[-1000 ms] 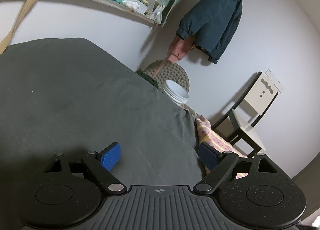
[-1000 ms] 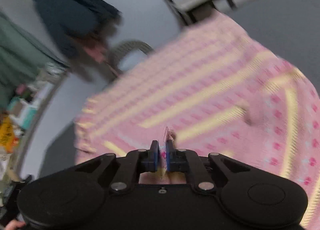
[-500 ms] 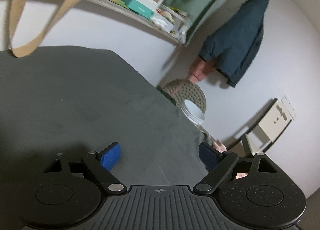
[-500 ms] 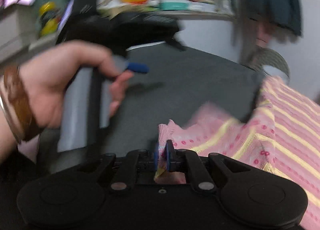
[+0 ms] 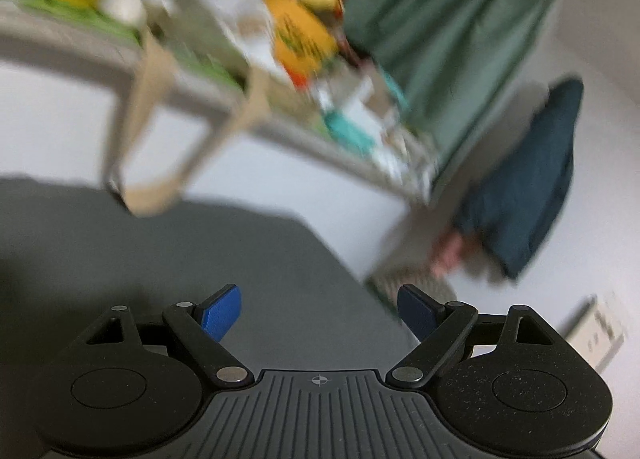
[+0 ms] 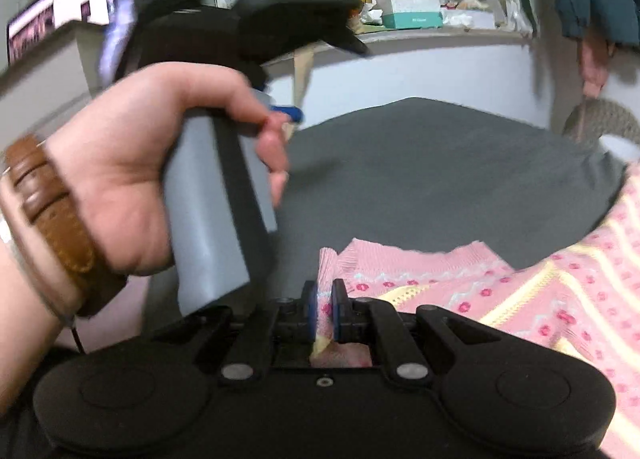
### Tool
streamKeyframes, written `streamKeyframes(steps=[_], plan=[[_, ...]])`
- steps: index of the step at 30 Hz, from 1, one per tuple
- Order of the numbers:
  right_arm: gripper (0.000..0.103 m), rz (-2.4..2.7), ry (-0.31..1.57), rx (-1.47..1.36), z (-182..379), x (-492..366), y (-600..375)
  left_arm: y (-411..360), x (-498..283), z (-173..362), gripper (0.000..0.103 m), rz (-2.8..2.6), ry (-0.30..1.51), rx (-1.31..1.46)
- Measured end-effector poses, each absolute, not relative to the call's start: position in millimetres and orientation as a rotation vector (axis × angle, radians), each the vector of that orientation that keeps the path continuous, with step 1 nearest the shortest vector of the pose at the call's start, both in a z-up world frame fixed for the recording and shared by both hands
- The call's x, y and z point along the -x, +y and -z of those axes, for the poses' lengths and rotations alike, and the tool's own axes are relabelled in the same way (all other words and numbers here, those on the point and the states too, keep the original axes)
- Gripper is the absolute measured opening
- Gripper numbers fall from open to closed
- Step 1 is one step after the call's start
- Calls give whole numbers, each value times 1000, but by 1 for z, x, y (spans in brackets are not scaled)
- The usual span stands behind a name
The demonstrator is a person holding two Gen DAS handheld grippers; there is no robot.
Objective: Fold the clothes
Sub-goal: 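Drag the held garment edge with the right gripper and open it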
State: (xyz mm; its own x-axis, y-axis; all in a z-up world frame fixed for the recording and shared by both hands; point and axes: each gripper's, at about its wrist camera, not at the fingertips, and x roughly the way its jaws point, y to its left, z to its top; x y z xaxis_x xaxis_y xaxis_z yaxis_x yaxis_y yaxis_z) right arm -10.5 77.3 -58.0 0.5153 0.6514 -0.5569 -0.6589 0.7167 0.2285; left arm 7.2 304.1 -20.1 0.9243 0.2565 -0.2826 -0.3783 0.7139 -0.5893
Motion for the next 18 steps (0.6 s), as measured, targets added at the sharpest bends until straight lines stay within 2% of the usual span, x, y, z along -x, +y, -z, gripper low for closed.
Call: streamKeyframes(steps=[4,9,12,14,18], plan=[[8,-799,662,-33,63,-4,89,313,17,3,86,-472,54,631],[8,-802,717,-23,69,-1,106,318,27,-3,86,-513,23,555],[19,-791,774,-34,77,1,99,313,22,0,86,-497,53,531],[38,-788,773,-65,75,7,86,311,19,0,86,-483,70,518],[42,-748,708,-77,47,7,50,311,17,1,86,-479,82,519]])
